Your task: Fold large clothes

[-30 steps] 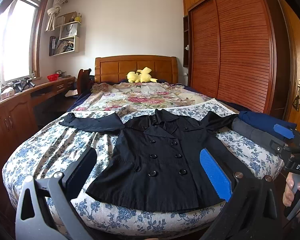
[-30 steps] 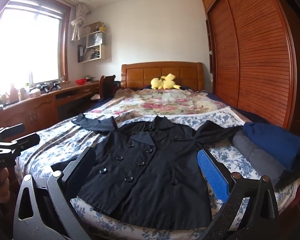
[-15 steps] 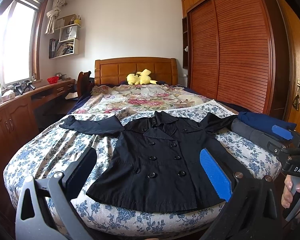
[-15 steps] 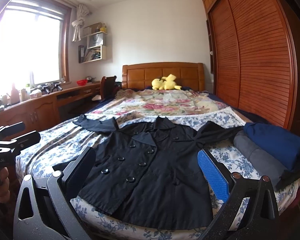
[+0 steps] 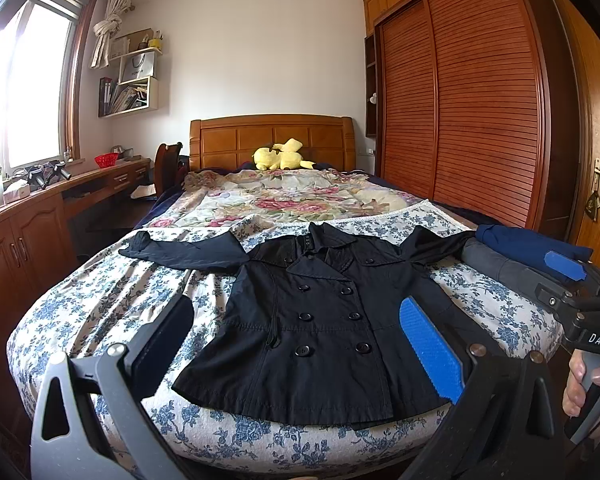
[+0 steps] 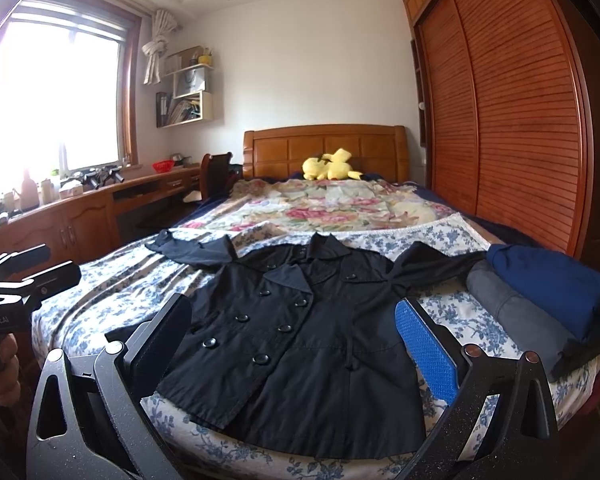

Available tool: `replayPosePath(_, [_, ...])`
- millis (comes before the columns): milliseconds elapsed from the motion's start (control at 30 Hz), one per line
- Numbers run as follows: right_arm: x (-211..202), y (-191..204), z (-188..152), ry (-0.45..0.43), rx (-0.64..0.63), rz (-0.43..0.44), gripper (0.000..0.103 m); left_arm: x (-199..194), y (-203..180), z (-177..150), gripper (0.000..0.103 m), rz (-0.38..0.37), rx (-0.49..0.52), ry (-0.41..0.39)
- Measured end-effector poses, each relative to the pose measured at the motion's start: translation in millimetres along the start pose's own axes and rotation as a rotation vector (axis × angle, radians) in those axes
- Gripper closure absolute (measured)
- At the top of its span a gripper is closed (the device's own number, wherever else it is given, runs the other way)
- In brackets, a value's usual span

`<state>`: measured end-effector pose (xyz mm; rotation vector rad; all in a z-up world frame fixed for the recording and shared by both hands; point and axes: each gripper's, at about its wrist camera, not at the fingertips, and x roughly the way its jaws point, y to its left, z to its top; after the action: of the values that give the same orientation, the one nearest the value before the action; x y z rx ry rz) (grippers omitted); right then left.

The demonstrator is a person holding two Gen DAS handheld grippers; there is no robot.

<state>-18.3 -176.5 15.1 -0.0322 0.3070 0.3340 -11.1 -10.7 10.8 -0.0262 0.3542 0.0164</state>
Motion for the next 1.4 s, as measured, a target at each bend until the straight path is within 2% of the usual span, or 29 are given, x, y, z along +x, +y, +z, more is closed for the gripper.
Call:
replayPosePath(933, [-3.8, 3.4, 3.2, -0.005, 0.007, 0.007, 0.0, -7.3, -5.3, 5.2, 0.0, -0.005, 0.01, -0.009])
replayPosePath(1400, [-3.1, 5.2, -0.2, -0.001, 0.018, 0.01, 0.0, 2.8, 1.2, 1.8, 0.0, -0.003, 0.001, 0.018])
